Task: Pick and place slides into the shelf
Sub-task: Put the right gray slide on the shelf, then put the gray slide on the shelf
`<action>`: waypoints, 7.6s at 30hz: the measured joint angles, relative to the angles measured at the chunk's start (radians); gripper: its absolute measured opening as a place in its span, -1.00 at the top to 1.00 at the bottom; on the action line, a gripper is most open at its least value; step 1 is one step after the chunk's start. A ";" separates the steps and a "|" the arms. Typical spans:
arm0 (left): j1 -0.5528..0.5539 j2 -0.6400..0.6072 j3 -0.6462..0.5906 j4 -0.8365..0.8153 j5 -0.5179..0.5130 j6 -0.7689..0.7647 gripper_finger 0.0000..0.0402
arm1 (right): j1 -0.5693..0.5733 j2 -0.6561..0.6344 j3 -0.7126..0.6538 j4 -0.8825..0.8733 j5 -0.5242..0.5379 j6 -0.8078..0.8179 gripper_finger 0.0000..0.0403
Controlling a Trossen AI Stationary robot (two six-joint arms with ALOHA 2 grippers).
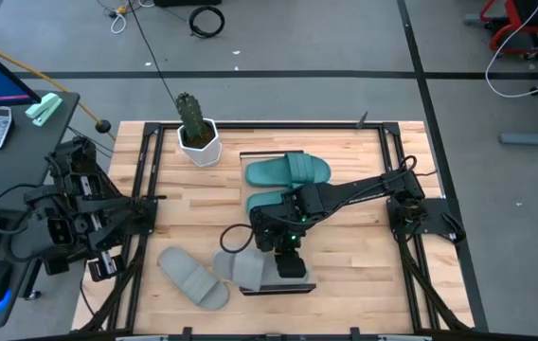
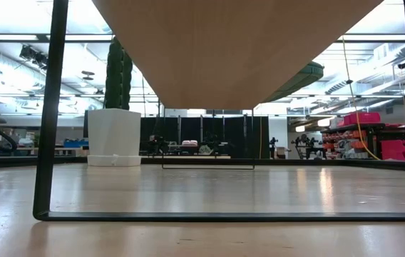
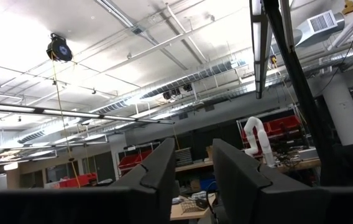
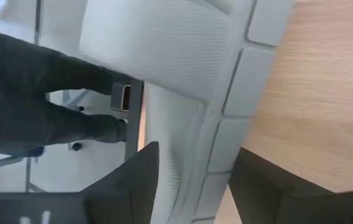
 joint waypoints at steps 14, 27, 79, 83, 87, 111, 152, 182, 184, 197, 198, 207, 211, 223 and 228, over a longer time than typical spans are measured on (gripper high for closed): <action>0.000 0.000 0.000 0.000 0.000 0.000 0.41 | -0.001 0.000 0.000 0.000 0.060 -0.043 0.07; 0.000 0.000 0.000 -0.006 0.000 0.000 0.45 | -0.001 0.000 0.000 -0.017 0.095 -0.061 0.02; 0.000 0.001 0.000 -0.011 0.000 -0.005 0.42 | -0.062 0.000 0.000 0.108 0.356 -0.189 0.90; 0.000 0.001 0.000 -0.011 0.000 -0.005 0.45 | -0.073 0.000 0.000 0.145 0.347 -0.181 0.98; 0.000 0.000 0.000 -0.011 0.000 -0.005 0.44 | -0.071 0.000 0.000 0.151 0.326 -0.181 0.95; 0.000 0.000 0.000 -0.033 0.000 -0.027 0.45 | -0.050 0.002 -0.137 0.331 0.200 -0.129 0.99; 0.000 0.002 -0.008 -0.049 -0.138 -0.222 0.39 | -0.056 -0.112 0.127 -0.161 0.417 -0.135 0.63; 0.651 -0.043 0.438 -2.180 0.675 -2.097 0.70 | -0.066 -0.281 0.126 -0.262 0.456 -0.130 0.63; 0.688 -0.021 0.438 -2.260 0.762 -2.156 0.67 | -0.065 -0.305 0.126 -0.263 0.457 -0.129 0.63; 0.841 0.140 0.398 -2.607 1.272 -2.073 0.77 | -0.046 -0.384 0.116 -0.264 0.476 -0.076 0.63; 0.850 0.147 0.378 -2.605 1.312 -2.059 0.79 | -0.032 -0.384 0.108 -0.265 0.469 -0.075 0.63; 0.884 0.135 0.149 -2.628 1.450 -1.953 0.88 | 0.115 -0.405 -0.038 -0.142 0.445 0.036 0.64; 0.888 0.043 0.041 -2.604 1.451 -1.965 0.88 | 0.170 -0.449 -0.149 0.044 0.445 0.106 0.71; 0.882 -0.231 -0.297 -2.380 1.422 -2.059 0.95 | 0.195 -0.607 -0.522 0.438 0.488 0.322 0.88; 0.849 -0.263 -0.400 -2.291 1.425 -2.045 0.91 | 0.219 -0.631 -0.578 0.586 0.551 0.384 0.88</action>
